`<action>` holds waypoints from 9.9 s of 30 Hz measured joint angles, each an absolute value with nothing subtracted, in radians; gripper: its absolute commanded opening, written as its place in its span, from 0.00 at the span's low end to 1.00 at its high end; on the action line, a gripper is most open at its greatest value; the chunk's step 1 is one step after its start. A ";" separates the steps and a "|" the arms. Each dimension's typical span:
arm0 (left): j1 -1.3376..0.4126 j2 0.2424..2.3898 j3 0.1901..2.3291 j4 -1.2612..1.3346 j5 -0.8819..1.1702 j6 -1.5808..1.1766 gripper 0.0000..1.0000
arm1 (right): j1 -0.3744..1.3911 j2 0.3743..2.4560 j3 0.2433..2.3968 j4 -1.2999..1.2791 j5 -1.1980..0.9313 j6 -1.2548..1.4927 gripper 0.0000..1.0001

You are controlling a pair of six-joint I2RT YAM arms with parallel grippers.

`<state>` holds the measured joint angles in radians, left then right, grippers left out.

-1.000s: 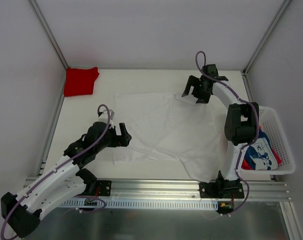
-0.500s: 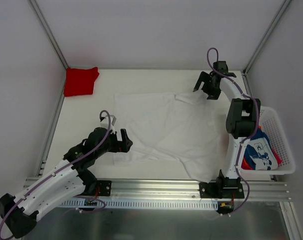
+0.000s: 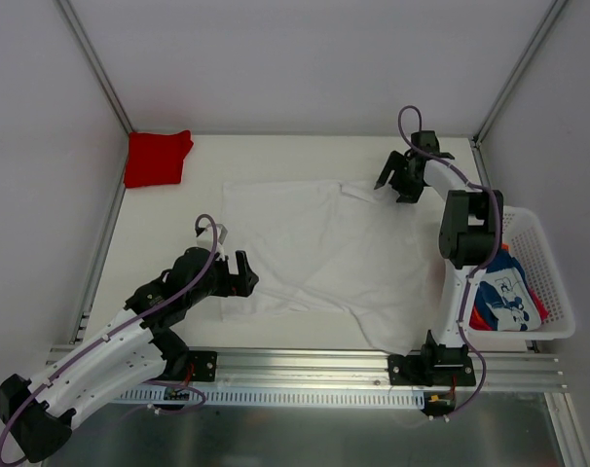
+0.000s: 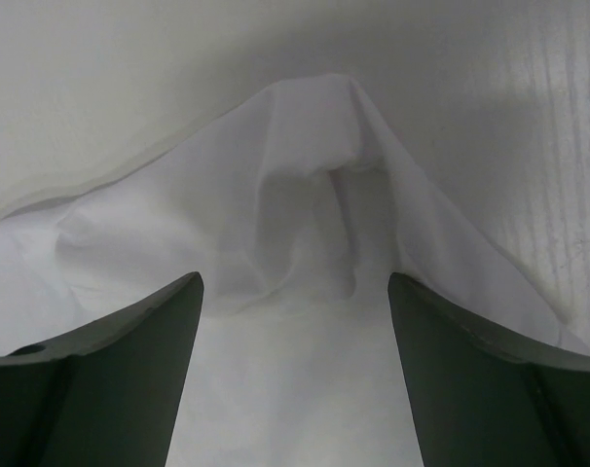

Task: Fold and stack the t-shirts
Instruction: Flatten the tshirt out

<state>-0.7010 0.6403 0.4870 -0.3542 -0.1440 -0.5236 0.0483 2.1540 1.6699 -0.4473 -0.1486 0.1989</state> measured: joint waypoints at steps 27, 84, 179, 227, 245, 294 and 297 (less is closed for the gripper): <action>-0.701 0.674 0.487 -0.353 -0.170 -0.524 0.96 | 0.069 2.204 1.691 -0.409 -0.165 0.218 0.01; -0.701 0.699 0.485 -0.335 -0.186 -0.523 0.96 | 0.060 2.204 1.825 -0.530 -0.130 0.137 0.24; -0.707 0.580 0.358 -0.257 -0.111 -0.616 0.93 | 0.201 1.058 0.984 -0.403 0.382 0.287 1.00; -0.721 1.673 0.777 0.301 -0.196 -0.530 0.00 | 0.757 1.078 0.624 -0.619 0.569 0.611 0.99; -0.719 1.561 0.711 0.027 -0.469 -0.508 0.00 | 0.760 1.021 0.620 -0.626 0.569 0.616 1.00; -0.767 0.453 0.370 -0.588 -0.206 -0.854 0.99 | 1.452 1.173 0.578 -0.881 0.524 1.333 0.99; -0.773 0.456 0.370 -0.589 -0.207 -0.854 0.99 | 1.479 1.173 0.599 -0.889 0.529 1.355 0.99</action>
